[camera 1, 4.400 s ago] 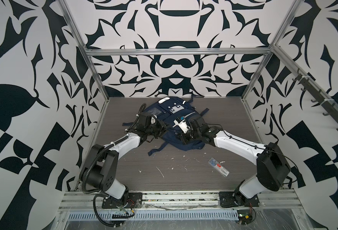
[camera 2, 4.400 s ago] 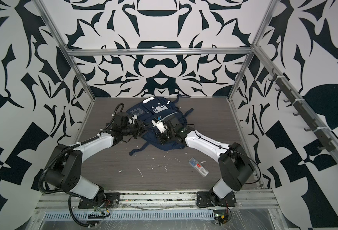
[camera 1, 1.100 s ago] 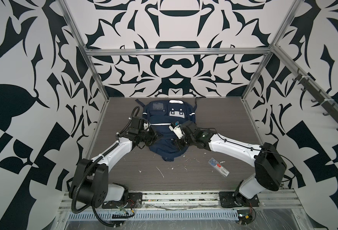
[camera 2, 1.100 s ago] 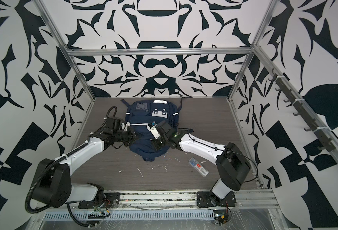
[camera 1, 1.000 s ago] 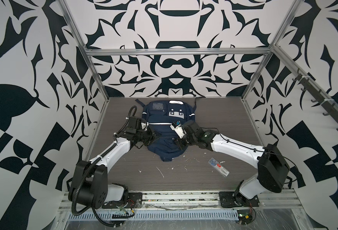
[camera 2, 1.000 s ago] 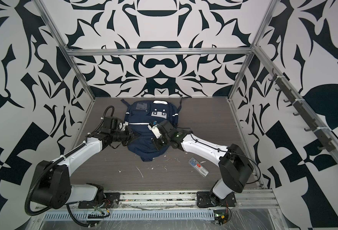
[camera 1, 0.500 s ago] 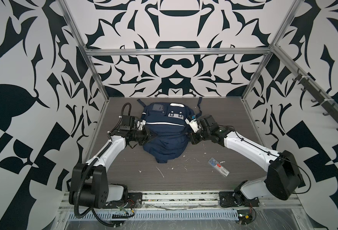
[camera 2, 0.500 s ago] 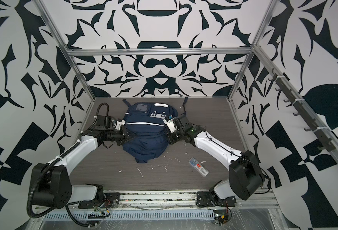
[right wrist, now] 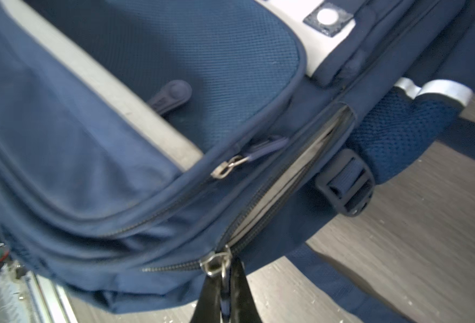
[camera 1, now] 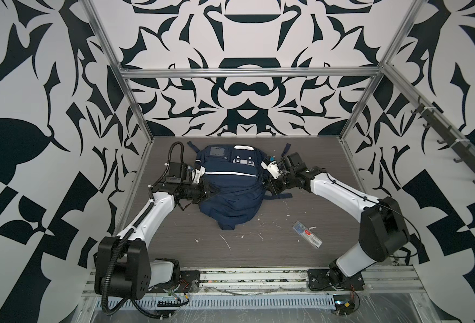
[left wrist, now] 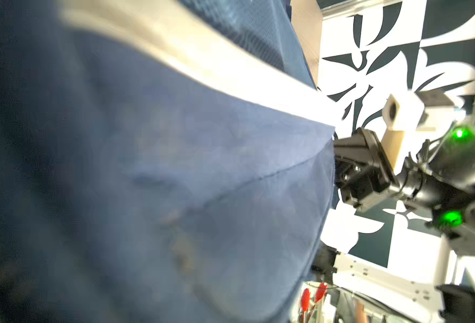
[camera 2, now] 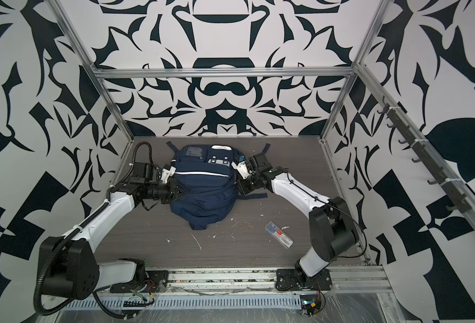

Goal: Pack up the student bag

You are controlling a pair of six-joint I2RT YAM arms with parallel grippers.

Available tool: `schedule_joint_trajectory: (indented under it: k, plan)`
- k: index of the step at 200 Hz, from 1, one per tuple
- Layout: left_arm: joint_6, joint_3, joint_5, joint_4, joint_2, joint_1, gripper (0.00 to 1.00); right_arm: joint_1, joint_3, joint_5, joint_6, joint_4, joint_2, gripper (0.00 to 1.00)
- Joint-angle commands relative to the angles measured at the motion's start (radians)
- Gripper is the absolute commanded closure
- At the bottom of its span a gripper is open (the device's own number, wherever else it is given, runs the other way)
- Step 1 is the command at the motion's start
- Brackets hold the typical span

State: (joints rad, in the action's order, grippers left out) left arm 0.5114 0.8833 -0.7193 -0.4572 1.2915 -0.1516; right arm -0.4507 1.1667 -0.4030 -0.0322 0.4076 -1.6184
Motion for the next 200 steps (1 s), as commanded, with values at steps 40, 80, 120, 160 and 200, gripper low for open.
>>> schedule_joint_trajectory:
  k: [40, 80, 120, 160, 200]
  plan:
    - [-0.298, 0.047, 0.03, -0.252, -0.034, 0.057, 1.0, 0.185, 0.18, 0.62, -0.086, 0.173, -0.099, 1.0]
    - [-0.421, 0.085, -0.092, -0.291, -0.027, -0.011, 1.0, 0.186, 0.243, 0.715, -0.113, 0.214, -0.132, 1.0]
    - [-0.427, 0.072, -0.12, -0.285, -0.046, -0.02, 1.0, 0.196, 0.272, 0.752, -0.106, 0.243, -0.151, 1.0]
    - [-0.42, 0.06, -0.086, -0.307, -0.055, -0.02, 1.0, 0.21, 0.266, 0.737, -0.09, 0.236, -0.15, 1.0]
    - [-0.401, 0.083, -0.055, -0.308, -0.033, -0.021, 1.0, 0.208, 0.153, 0.652, -0.108, 0.141, -0.072, 0.98]
